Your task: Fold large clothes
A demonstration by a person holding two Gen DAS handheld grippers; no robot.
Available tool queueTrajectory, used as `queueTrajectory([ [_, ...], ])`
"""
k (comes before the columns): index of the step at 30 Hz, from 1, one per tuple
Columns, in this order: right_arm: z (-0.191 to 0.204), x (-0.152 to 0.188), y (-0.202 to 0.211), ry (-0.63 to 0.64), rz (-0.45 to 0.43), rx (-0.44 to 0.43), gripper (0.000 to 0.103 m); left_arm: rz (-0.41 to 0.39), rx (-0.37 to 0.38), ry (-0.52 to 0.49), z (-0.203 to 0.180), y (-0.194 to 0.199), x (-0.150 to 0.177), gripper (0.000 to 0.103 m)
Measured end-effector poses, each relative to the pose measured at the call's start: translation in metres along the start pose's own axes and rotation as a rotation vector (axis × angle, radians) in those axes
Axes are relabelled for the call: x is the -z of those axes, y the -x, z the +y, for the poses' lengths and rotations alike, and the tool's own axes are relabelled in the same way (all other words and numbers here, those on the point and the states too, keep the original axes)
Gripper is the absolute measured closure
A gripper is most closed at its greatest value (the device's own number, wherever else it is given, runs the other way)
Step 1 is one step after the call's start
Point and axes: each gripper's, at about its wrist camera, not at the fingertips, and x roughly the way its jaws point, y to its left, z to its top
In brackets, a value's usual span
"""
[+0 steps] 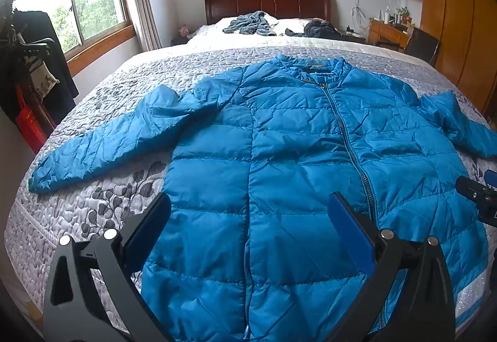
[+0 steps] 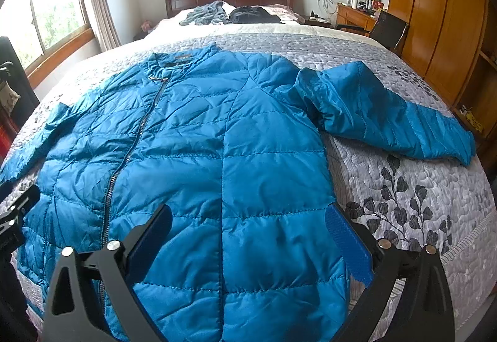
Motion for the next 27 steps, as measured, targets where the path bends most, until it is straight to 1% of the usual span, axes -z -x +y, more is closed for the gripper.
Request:
queueTrajectory([
  [27, -0.0002, -0.0001, -0.0001, 0.002, -0.002, 0.002, 0.004, -0.004, -0.006, 0.005, 0.0017, 0.0006, 0.0011, 0.003],
])
